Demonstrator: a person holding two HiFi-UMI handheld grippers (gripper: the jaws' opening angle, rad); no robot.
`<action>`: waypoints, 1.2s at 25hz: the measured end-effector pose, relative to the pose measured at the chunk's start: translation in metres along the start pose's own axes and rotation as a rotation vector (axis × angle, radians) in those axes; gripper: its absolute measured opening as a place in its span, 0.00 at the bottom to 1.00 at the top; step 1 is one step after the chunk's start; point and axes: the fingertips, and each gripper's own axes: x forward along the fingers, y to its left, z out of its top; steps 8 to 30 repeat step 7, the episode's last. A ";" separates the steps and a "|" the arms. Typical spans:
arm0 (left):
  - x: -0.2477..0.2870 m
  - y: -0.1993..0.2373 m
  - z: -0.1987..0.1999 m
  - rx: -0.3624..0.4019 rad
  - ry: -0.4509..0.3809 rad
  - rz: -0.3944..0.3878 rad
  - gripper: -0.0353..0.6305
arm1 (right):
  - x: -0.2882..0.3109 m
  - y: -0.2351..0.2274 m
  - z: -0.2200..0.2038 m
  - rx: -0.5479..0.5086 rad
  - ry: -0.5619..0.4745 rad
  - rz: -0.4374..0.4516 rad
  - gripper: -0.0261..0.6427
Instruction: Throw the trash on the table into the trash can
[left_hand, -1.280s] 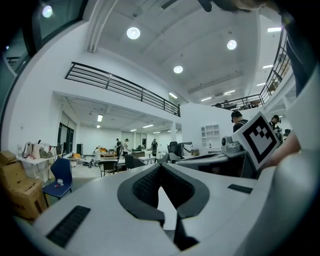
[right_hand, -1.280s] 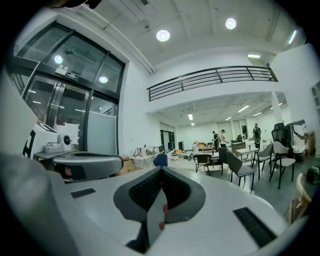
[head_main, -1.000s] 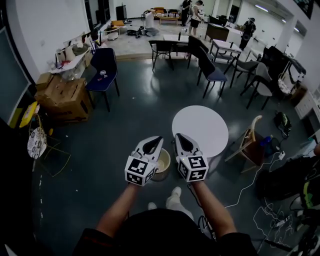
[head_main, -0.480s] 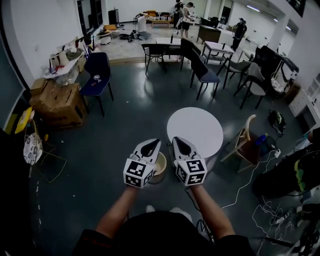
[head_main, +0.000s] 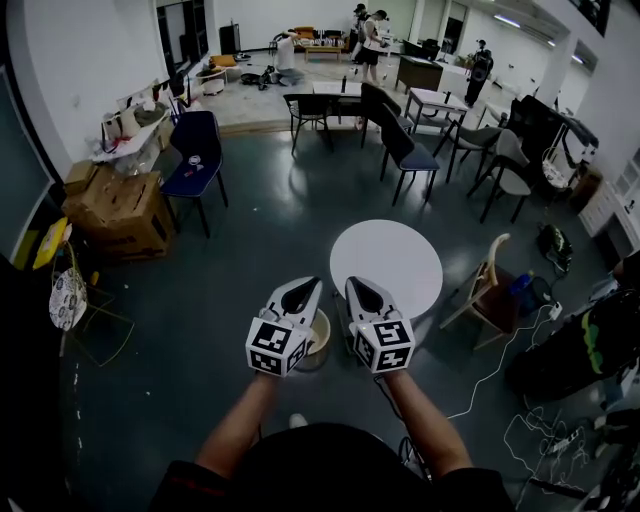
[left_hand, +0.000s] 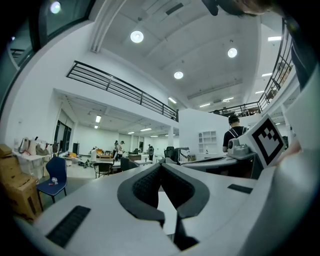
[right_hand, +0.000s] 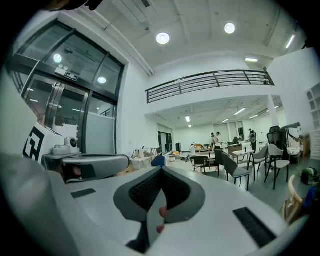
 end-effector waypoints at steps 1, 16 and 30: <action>0.000 -0.003 0.002 0.001 -0.003 -0.003 0.08 | -0.002 -0.001 0.001 -0.001 0.000 0.002 0.07; -0.001 -0.018 0.009 0.017 -0.017 -0.011 0.08 | -0.017 -0.004 0.005 0.002 -0.012 0.013 0.07; -0.001 -0.018 0.009 0.017 -0.017 -0.011 0.08 | -0.017 -0.004 0.005 0.002 -0.012 0.013 0.07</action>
